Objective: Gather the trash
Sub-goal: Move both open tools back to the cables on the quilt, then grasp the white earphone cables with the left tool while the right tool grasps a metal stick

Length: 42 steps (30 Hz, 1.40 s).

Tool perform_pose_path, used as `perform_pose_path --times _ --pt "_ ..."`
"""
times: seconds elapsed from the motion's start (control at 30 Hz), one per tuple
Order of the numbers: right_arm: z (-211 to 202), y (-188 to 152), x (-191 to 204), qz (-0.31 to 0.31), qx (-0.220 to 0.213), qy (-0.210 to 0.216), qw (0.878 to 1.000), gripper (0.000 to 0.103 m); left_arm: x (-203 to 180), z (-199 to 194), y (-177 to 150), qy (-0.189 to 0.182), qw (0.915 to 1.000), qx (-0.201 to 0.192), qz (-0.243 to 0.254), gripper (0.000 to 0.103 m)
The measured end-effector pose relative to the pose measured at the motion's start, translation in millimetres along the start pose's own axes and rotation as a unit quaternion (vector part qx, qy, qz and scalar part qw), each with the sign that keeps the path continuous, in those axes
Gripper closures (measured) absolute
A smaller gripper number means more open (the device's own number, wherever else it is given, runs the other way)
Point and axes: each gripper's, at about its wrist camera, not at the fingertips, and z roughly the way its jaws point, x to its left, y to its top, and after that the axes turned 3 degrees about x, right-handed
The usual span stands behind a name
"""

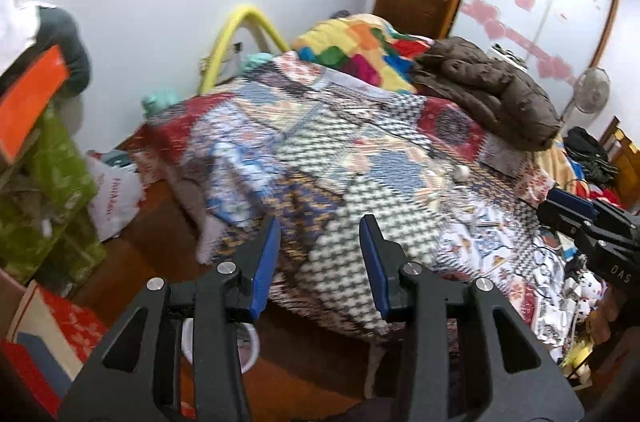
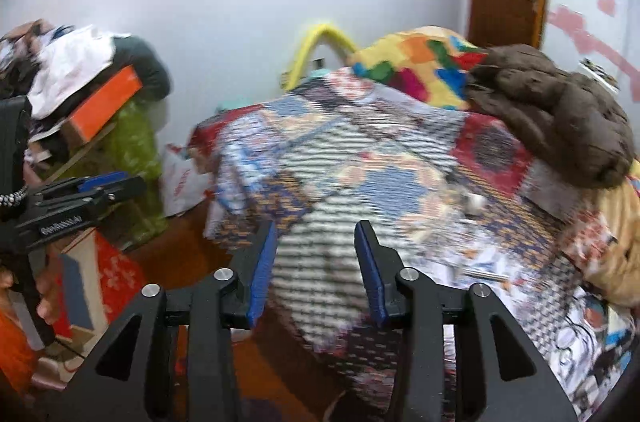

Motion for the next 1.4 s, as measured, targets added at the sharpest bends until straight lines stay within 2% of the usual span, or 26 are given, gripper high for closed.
perform_pose_path --times 0.17,0.33,0.57,0.7,0.93,1.13,1.27,1.4 --pt "-2.4 -14.1 -63.7 0.038 0.002 -0.056 0.998 0.052 -44.2 33.6 13.7 -0.017 0.9996 0.014 0.018 0.052" --pt "1.2 -32.4 -126.0 0.092 0.018 -0.078 0.993 0.052 -86.8 79.1 24.1 -0.044 0.9975 0.042 0.036 0.049" --pt "18.6 -66.0 -196.2 0.165 0.051 -0.114 0.978 0.052 -136.8 143.2 26.4 -0.07 0.9917 0.087 0.064 0.049" --pt "37.0 -81.7 -220.7 0.203 0.067 -0.106 0.971 0.052 -161.6 182.5 22.6 -0.08 0.9871 0.115 0.077 0.049" --pt "80.9 -95.6 -233.7 0.246 0.089 -0.075 0.962 0.052 -193.7 238.3 13.2 -0.087 0.9796 0.15 0.102 0.049" --pt "118.7 -92.2 -226.7 0.269 0.092 -0.037 0.958 0.052 -191.5 261.5 6.7 -0.083 0.9781 0.16 0.104 0.049" --pt "139.1 -82.1 -208.0 0.245 0.093 -0.016 0.965 0.052 -179.9 268.0 4.6 -0.074 0.9788 0.162 0.102 0.049" --pt "157.0 -72.3 -188.2 0.198 0.098 -0.034 0.975 0.054 -168.0 272.5 2.9 -0.067 0.9794 0.165 0.096 0.049"
